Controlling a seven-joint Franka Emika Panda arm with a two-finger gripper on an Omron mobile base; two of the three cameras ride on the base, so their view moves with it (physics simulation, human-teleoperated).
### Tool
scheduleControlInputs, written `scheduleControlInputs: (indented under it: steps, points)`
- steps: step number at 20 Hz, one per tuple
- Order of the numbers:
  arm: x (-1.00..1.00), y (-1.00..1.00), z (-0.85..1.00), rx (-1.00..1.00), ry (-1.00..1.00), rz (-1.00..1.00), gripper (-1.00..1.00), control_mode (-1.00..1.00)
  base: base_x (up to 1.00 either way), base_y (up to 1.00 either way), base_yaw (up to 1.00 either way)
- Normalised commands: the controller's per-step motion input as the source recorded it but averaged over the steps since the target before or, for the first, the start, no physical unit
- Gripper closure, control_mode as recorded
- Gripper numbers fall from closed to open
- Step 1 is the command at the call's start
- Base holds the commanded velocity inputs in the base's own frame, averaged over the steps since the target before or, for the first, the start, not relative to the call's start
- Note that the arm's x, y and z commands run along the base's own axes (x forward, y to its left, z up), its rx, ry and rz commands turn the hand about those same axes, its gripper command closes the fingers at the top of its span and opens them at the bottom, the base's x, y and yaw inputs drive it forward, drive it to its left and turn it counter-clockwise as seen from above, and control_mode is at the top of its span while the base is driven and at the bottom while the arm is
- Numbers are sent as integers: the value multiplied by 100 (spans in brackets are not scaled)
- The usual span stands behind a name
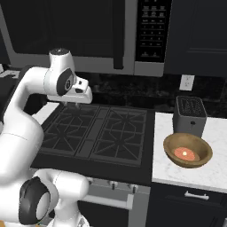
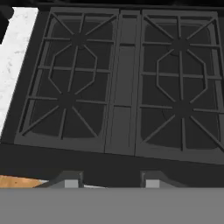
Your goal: Open the microwave, place the bowl with waffle inside the microwave, then close the microwave door and turn it on.
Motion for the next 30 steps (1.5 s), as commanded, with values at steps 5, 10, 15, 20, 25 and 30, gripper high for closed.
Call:
scheduleControlInputs:
  steps: [5, 10, 15, 20, 25, 30]
  points:
    - [-31, 0, 1, 0, -15, 0, -100, -100, 0, 0, 0]
    - [-58, -28, 21, -4, -96, 1, -100, -100, 0, 0, 0]
    - [26, -64, 38, -2, -89, 0, -100, -100, 0, 0, 0]
    - [89, -94, 99, 17, -29, 0, -100, -100, 0, 0, 0]
    - [66, -70, 50, 34, 15, -3, -100, -100, 0, 0, 0]
    - [48, -5, 4, 4, 3, -2, -100, -100, 0, 0, 0]
